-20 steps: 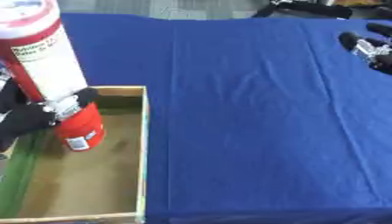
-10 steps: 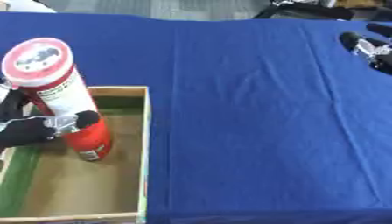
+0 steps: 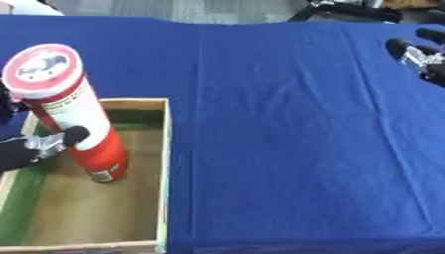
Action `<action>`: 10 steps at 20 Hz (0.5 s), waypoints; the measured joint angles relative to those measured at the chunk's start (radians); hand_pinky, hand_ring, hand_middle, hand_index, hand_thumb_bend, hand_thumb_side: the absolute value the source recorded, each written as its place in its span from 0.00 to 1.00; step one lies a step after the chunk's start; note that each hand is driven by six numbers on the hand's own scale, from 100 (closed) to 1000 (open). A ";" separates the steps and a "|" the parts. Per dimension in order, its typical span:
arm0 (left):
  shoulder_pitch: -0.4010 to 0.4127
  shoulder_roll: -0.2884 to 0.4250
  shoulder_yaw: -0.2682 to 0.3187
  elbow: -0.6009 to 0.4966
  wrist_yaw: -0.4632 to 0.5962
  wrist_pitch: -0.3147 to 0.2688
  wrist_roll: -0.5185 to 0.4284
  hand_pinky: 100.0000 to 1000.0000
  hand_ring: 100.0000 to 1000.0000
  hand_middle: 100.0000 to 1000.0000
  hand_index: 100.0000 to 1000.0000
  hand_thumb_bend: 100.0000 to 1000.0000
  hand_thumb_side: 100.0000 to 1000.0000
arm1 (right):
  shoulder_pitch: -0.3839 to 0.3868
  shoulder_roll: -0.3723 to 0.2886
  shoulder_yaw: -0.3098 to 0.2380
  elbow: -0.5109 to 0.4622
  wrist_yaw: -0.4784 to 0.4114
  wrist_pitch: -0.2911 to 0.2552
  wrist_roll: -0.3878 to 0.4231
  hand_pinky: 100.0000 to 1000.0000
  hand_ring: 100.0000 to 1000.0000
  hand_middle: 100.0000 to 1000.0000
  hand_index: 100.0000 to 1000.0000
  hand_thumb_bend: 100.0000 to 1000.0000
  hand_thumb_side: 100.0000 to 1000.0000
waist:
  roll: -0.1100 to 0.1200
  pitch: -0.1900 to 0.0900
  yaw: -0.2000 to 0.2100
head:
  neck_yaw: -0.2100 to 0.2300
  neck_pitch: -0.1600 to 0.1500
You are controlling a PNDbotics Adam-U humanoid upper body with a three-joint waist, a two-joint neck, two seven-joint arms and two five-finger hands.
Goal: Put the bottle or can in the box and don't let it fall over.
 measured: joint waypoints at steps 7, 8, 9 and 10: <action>0.112 0.038 0.079 -0.026 0.019 -0.035 0.073 0.81 0.90 0.82 0.84 0.82 0.24 | 0.007 0.000 -0.006 0.000 0.000 -0.003 -0.005 0.89 0.88 0.88 0.91 0.52 0.00 | 0.000 0.000 0.006 | -0.007 0.000; 0.126 0.041 0.092 -0.026 0.021 -0.039 0.085 0.81 0.90 0.82 0.84 0.82 0.24 | 0.008 0.000 -0.006 0.000 0.000 -0.004 -0.006 0.89 0.88 0.88 0.91 0.52 0.00 | 0.000 0.000 0.007 | -0.008 0.000; 0.142 0.043 0.106 -0.027 0.023 -0.043 0.098 0.81 0.90 0.82 0.83 0.81 0.23 | 0.008 0.000 -0.006 0.000 0.000 -0.005 -0.008 0.89 0.88 0.88 0.91 0.52 0.00 | -0.001 0.000 0.009 | -0.009 0.000; 0.158 0.043 0.122 -0.027 0.024 -0.047 0.113 0.81 0.90 0.82 0.83 0.81 0.23 | 0.009 -0.001 -0.007 0.000 0.000 -0.005 -0.010 0.89 0.88 0.88 0.91 0.52 0.00 | -0.001 0.000 0.011 | -0.012 0.000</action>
